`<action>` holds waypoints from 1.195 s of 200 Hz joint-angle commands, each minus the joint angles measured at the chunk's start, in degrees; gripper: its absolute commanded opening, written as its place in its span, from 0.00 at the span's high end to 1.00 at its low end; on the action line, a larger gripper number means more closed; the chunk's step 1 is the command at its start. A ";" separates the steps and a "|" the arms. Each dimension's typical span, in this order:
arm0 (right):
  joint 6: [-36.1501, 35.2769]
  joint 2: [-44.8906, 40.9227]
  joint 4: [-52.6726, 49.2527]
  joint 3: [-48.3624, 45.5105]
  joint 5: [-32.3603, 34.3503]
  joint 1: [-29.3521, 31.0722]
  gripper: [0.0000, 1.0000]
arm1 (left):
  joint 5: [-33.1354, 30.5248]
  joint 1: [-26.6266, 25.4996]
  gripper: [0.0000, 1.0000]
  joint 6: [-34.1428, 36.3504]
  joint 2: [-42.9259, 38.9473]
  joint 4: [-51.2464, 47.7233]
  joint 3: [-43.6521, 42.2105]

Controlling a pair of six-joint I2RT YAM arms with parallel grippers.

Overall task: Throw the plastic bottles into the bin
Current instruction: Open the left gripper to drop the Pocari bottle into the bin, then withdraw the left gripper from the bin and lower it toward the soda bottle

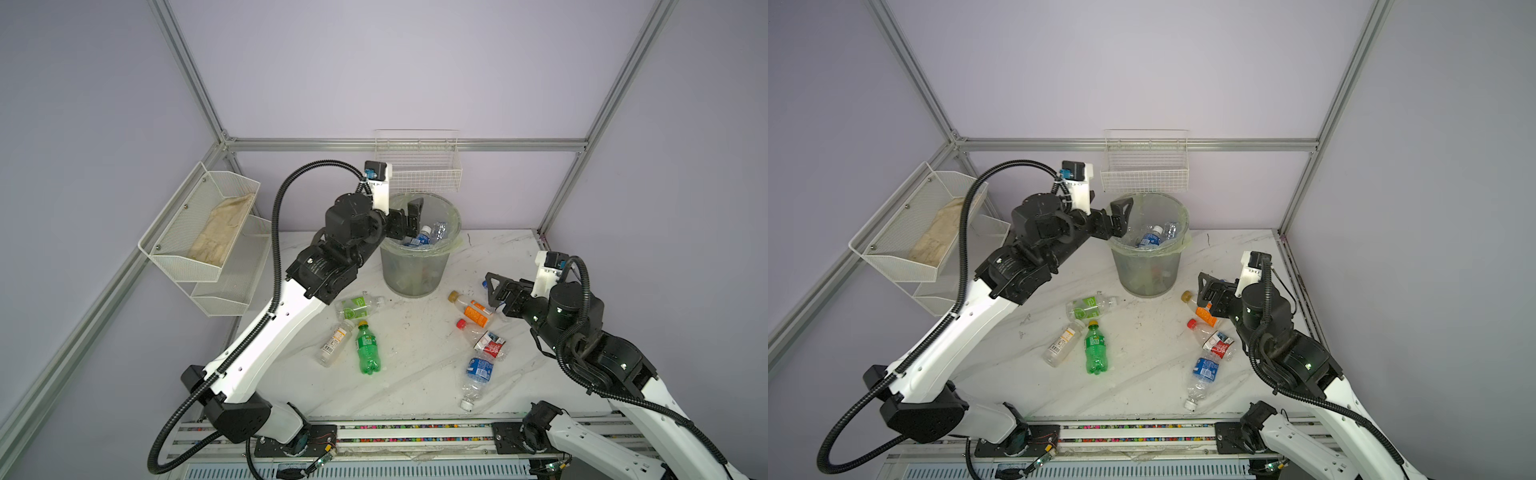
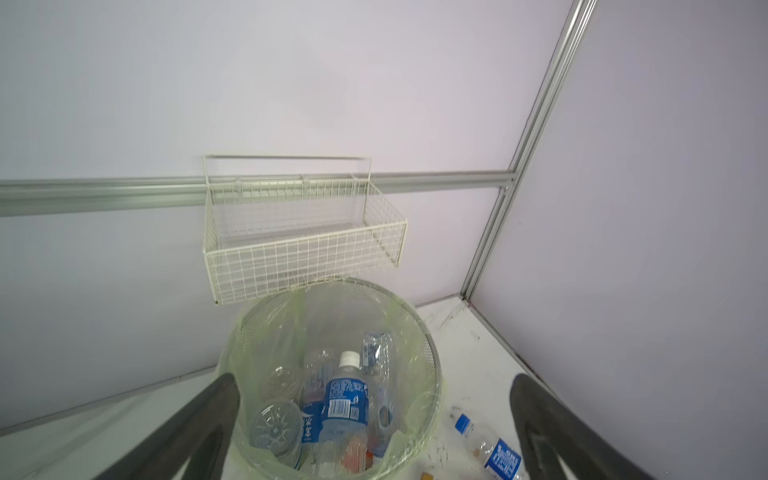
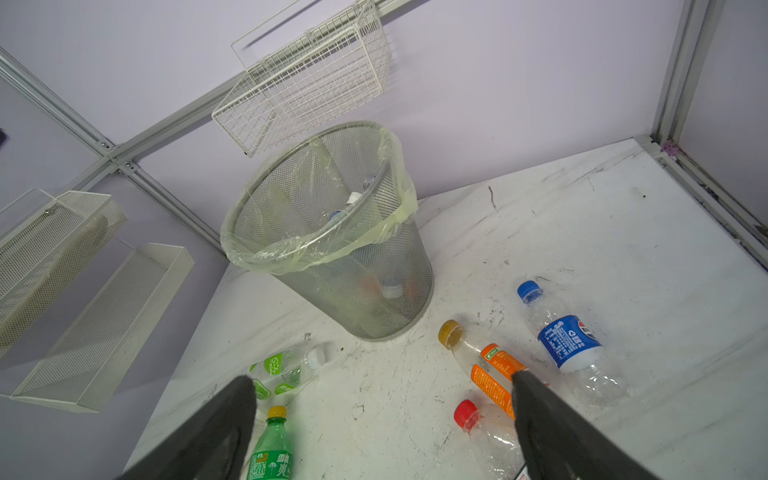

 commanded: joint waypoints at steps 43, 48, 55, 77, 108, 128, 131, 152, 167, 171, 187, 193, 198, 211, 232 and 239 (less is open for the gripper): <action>1.37 0.40 0.69 -1.89 -0.99 0.12 0.03 | -0.57 0.01 0.00 -2.74 -6.50 4.65 -11.68; 1.37 0.40 0.69 -1.96 -1.07 0.12 0.03 | -0.78 0.01 0.00 -2.83 -6.98 4.74 -12.28; 1.37 0.48 0.69 -1.97 -1.08 0.12 0.03 | -0.96 -0.01 0.01 -2.91 -7.55 4.78 -13.19; 1.37 0.73 0.96 -2.16 -1.16 0.14 0.03 | -1.72 0.02 0.00 -3.22 -9.37 5.39 -15.96; 1.45 1.71 1.22 -2.39 -1.69 0.08 0.03 | -2.83 0.02 0.00 -3.68 -11.24 5.07 -18.72; 1.45 2.15 1.24 -2.58 -1.86 0.12 0.03 | -3.46 0.11 0.00 -4.39 -12.56 5.27 -21.08; 1.45 2.18 1.15 -2.61 -1.87 0.12 0.03 | -3.57 0.05 0.00 -4.55 -12.79 5.32 -21.41; 1.45 2.19 1.13 -2.85 -1.71 0.12 0.03 | -4.25 0.11 0.01 -5.38 -14.04 5.24 -24.01; 1.37 2.24 1.13 -3.08 -1.65 0.12 0.03 | -4.62 0.06 0.00 -5.93 -14.94 5.23 -25.72; 1.37 2.20 1.13 -3.19 -1.69 0.12 0.03 | -4.68 0.10 0.01 -6.22 -15.13 5.23 -26.10; 1.28 2.44 1.13 -3.28 -1.64 0.12 0.03 | -4.95 0.03 0.00 -6.66 -16.01 4.94 -27.50; 1.28 2.55 1.13 -3.27 -1.69 0.12 0.03 | -5.21 0.08 0.00 -6.93 -16.40 4.63 -28.00; 1.20 2.66 1.14 -3.32 -1.76 0.12 0.03 | -5.40 0.11 0.00 -7.17 -16.66 4.33 -28.49; 1.11 2.86 1.13 -3.42 -1.78 0.12 0.03 | -5.82 0.10 0.00 -8.00 -17.66 4.08 -30.16; 0.93 3.04 1.22 -3.45 -1.69 0.12 0.03 | -6.34 0.11 0.00 -9.11 -19.44 3.54 -33.41; 0.93 3.12 1.30 -3.49 -1.66 0.13 0.03 | -6.58 0.12 0.00 -9.57 -20.09 3.13 -34.51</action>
